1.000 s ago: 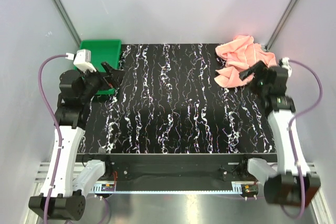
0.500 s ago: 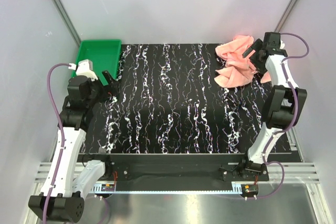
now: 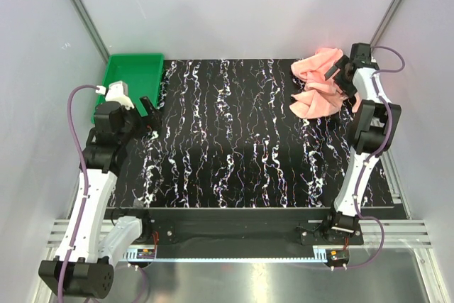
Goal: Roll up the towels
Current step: Grab a towel with the right arm
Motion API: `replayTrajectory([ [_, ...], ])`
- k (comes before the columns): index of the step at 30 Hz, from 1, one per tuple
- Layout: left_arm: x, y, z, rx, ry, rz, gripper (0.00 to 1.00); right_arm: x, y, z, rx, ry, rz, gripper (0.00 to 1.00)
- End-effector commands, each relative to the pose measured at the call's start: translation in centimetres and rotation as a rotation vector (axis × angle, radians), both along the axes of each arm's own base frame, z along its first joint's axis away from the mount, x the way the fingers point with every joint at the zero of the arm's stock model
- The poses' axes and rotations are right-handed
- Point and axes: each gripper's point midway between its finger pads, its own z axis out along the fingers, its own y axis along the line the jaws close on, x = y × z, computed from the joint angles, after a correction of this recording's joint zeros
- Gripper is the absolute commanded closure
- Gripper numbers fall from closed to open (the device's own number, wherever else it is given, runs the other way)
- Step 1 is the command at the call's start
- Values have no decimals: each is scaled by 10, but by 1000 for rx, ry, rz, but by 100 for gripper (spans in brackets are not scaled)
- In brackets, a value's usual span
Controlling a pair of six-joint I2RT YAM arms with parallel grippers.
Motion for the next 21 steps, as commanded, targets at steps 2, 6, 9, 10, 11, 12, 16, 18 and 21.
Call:
replayTrajectory([
  [2, 3, -3, 15, 11, -42, -26, 1, 16, 13, 10, 56, -67, 31, 15],
  [6, 3, -2, 15, 14, -44, -20, 1, 18, 22, 8, 93, -74, 51, 35],
  [9, 3, -1, 15, 16, -42, -19, 1, 16, 23, 6, 103, -74, 49, 55],
  [10, 3, -1, 14, 16, -41, -19, 1, 15, 24, 7, 106, -73, 51, 60],
  [11, 3, -1, 14, 16, -42, -19, 1, 15, 25, 8, 107, -79, 54, 70],
  [12, 3, -1, 14, 16, -39, -19, 1, 14, 26, 8, 112, -78, 57, 77],
  [16, 3, -2, 14, 15, -39, -22, 1, 9, 31, 12, 133, -80, 73, 100],
  [18, 3, -3, 14, 13, -39, -26, 1, 6, 35, 18, 140, -99, 76, 100],
  [21, 3, -3, 13, 14, -36, -29, 1, 4, 42, 30, 149, -129, 93, 100],
])
